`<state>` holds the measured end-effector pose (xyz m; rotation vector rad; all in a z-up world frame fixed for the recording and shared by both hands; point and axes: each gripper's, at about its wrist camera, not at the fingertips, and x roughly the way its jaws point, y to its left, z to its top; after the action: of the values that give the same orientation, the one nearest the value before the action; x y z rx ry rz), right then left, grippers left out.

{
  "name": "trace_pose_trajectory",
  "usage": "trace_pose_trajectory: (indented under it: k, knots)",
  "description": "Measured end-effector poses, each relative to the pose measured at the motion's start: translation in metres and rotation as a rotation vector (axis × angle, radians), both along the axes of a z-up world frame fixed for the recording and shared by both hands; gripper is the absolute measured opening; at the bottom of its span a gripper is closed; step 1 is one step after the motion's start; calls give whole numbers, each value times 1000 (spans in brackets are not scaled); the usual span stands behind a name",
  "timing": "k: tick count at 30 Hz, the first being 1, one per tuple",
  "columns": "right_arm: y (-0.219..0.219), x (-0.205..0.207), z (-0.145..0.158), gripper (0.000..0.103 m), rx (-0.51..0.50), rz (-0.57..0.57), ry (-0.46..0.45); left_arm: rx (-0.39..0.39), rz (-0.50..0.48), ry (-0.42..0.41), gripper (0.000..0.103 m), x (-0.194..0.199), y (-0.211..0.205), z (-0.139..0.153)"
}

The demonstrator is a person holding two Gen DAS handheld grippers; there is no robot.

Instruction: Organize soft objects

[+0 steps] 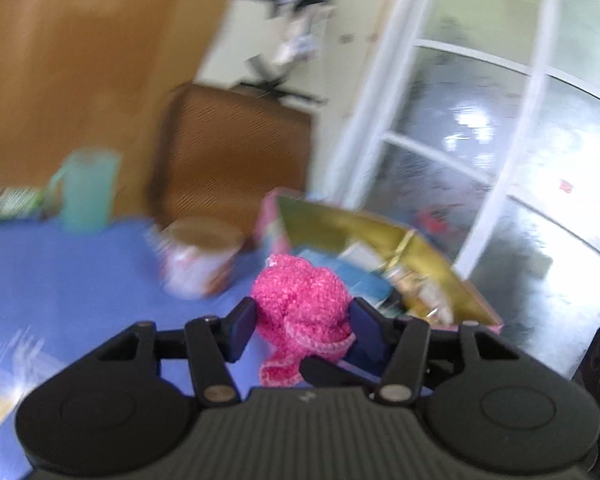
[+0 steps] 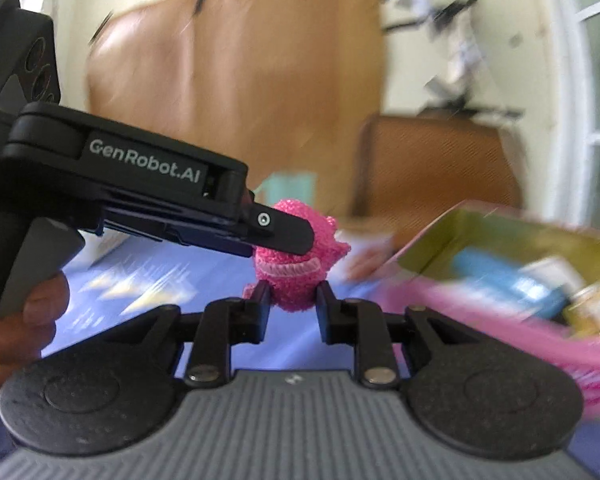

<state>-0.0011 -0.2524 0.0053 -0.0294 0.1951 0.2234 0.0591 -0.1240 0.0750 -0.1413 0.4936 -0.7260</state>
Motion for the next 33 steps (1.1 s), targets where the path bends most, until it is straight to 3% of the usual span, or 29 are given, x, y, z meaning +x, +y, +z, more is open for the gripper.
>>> trace_pose_trajectory:
  k: [3,4,6,8,11,14,17,22,28,33]
  knots:
    - [-26,13,10,28,-11,-108,-26,26,-64,-32,56,16,-38,12]
    - [-35,23,12,30,-6,-162,-27,40,-72,-46,66,23,-52,13]
    - [-51,49,11,38,-18,-281,-18,109,-30,-90,70,38,-79,12]
    - [-67,67,8,40,1,-335,33,174,30,-74,67,48,-93,9]
    - [-89,55,7,40,120,-317,21,136,32,-40,69,42,-87,7]
    - [-93,42,6,40,133,-329,13,181,75,-68,69,29,-83,8]
    - [-101,26,5,40,229,-319,34,211,94,-61,71,17,-79,12]
    - [-106,-3,10,42,362,-321,74,303,159,-66,92,-3,-79,15]
    - [-108,-29,17,66,450,-317,110,330,202,-29,103,-20,-69,18]
    - [-102,-42,21,68,474,-297,124,350,231,-15,103,-32,-58,17]
